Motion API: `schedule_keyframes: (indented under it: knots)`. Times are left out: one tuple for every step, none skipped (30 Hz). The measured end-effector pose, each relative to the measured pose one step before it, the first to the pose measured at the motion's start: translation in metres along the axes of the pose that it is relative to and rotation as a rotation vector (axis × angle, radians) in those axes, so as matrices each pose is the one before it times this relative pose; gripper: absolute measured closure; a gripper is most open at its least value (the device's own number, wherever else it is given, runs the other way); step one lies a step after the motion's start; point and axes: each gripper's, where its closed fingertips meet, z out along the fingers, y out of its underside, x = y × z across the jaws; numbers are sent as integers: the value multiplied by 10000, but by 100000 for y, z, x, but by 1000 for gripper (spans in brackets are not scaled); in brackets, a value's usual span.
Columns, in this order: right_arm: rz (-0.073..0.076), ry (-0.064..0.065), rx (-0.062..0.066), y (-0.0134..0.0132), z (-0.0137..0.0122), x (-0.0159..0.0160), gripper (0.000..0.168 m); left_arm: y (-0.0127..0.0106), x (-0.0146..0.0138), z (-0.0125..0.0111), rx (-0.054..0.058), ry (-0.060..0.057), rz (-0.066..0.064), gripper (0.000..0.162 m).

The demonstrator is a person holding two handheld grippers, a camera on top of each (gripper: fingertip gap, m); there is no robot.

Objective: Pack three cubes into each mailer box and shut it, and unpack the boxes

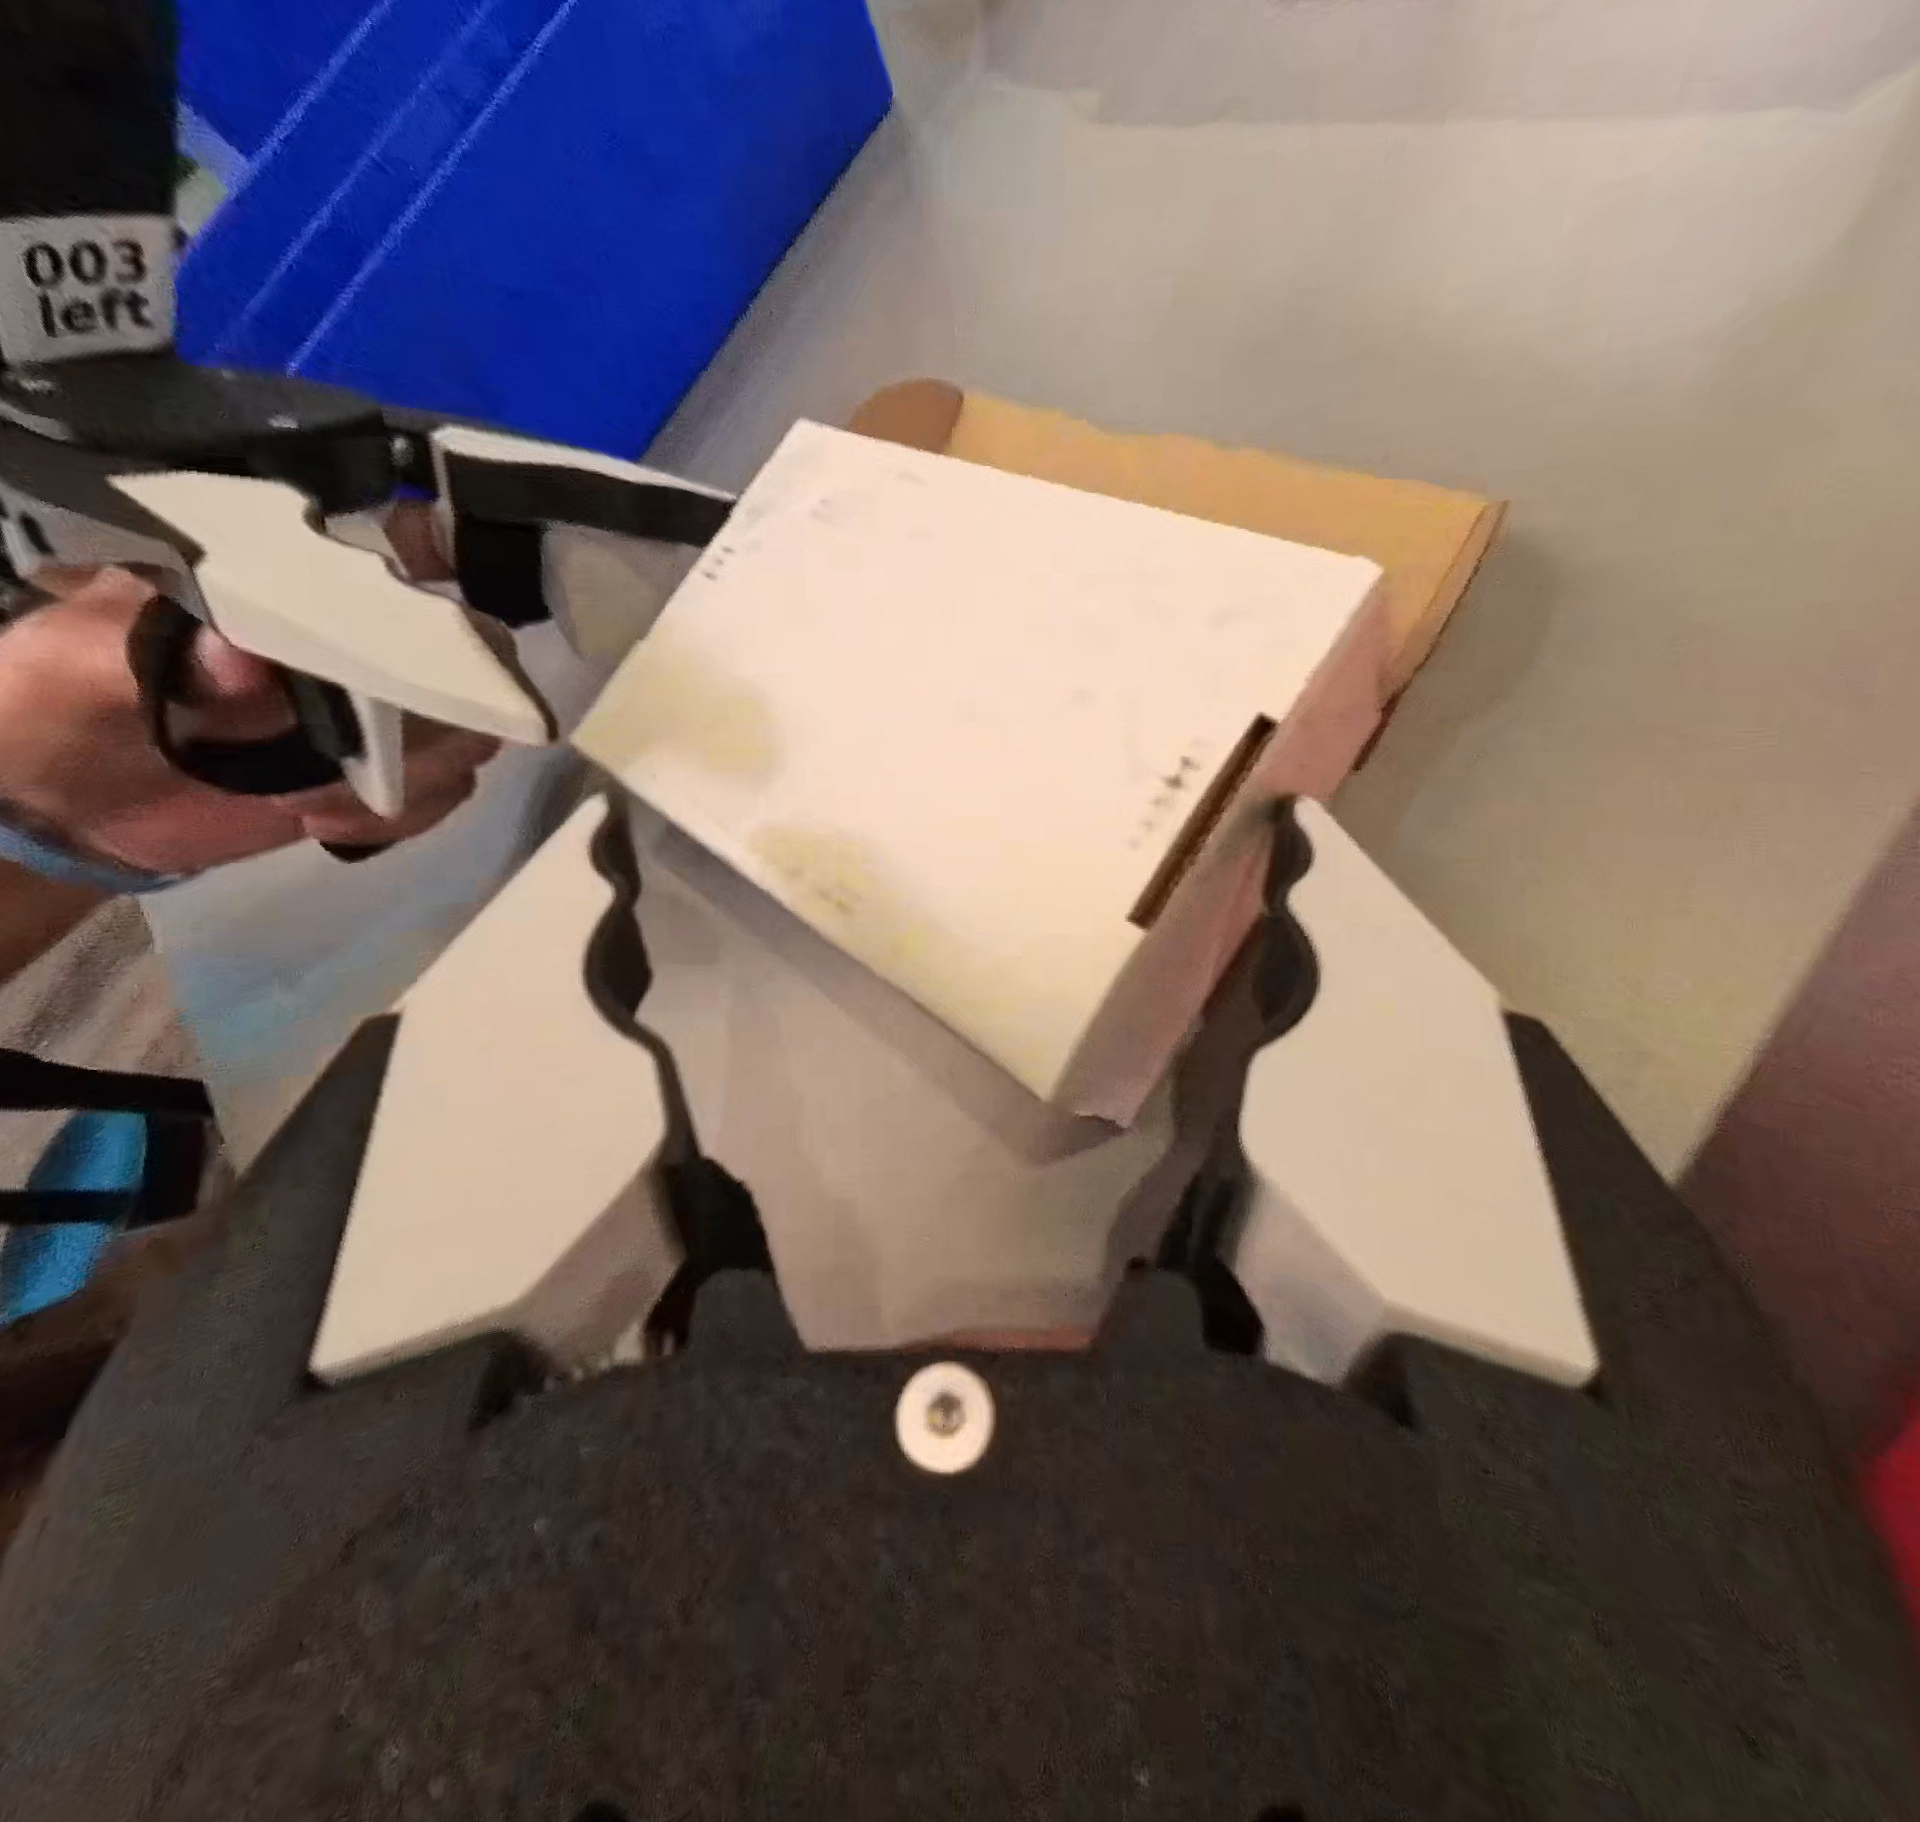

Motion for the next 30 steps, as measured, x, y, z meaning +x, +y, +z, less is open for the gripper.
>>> schedule_keyframes:
  knots:
    - [-155, -14, -43, -469, 160, 41, 45, -555, 140, 76, 193, 28, -68, 58]
    - [-607, 194, 28, -525, -216, 8, 47, -600, 235, -211, 247, -128, 391, 63]
    - [-885, 277, 398, -842, -614, -240, 51, -692, 339, -573, 382, -279, 832, 68]
    - [-951, 228, 669, -993, -873, -512, 55, -797, 442, -903, 526, -339, 1069, 73]
    - [-843, 310, 712, -789, -953, -394, 61, -989, 463, -1217, 767, -381, 1123, 78]
    - [-638, 317, 552, -351, -946, -312, 73, -848, 337, -1284, 785, -412, 884, 97]
    - [-321, 153, 296, 211, -785, -496, 90, -376, 257, -1082, 576, -328, 473, 104]
    - [-85, -89, 135, 475, -521, -777, 100, 156, 324, -752, 330, -150, 170, 100]
    - [59, -86, -44, 637, -241, -669, 102, 633, 339, -385, 35, -15, 6, 96]
    - [132, -30, -461, 1025, -37, -388, 103, 1056, 253, -57, -286, 62, -85, 90]
    - [13, -125, -582, 1007, 190, -277, 100, 1092, 288, 196, -405, 167, -139, 84]
    - [6, -92, -358, 533, 232, -71, 96, 803, 353, 285, -394, 231, -124, 78]
    - [168, -22, -167, 166, 141, 117, 93, 236, 289, 171, -175, 157, 7, 72]
    - [311, -115, -206, 108, 35, 101, 89, -58, 216, 31, -94, 80, 108, 73]
    - [334, -216, -238, 60, -67, 27, 85, -70, 312, -32, -174, 125, 92, 74]
    - [298, -270, -214, -51, -247, -97, 84, -111, 355, -106, -201, 153, 31, 74]
    - [295, -239, -294, -1, -359, -154, 85, -164, 345, -219, -165, 118, -62, 75]
    - [324, -200, -276, -42, -432, -258, 84, -169, 471, -297, -146, 184, -169, 75]
    - [217, -103, -58, -309, -512, -289, 82, -264, 644, -323, -61, 257, -178, 75]
    - [64, 102, 63, -275, -452, -37, 85, -140, 416, -263, -60, 87, -65, 76]
    - [7, 72, -28, 1, -210, 17, 89, 277, 22, -53, -251, -106, 21, 76]
    - [60, -74, -127, 265, 73, -55, 90, 380, 40, 115, -239, -16, 50, 72]
    - [58, -31, -130, 376, 243, 85, 90, 361, -145, 183, -108, -61, 18, 73]
    - [-11, 45, 93, 105, 156, 166, 91, 299, -271, 221, -20, -90, -36, 74]
    - [-4, 71, 152, -36, 43, 161, 93, 30, -212, 108, 125, -64, -102, 75]
    - [52, -2, 43, 7, -13, 47, 94, -54, -71, 18, 106, -13, -117, 76]
    - [94, -65, 6, -7, -60, -54, 94, 6, 26, -32, 20, 14, -60, 77]
    - [99, -60, 4, 15, -84, -71, 94, 49, 62, -72, -21, -6, 4, 78]
    - [75, -56, 8, 67, -76, -89, 94, 84, 87, -75, -23, -9, 15, 79]
    - [41, -47, 31, 57, -92, -95, 94, 92, 166, -76, -10, 29, -25, 79]
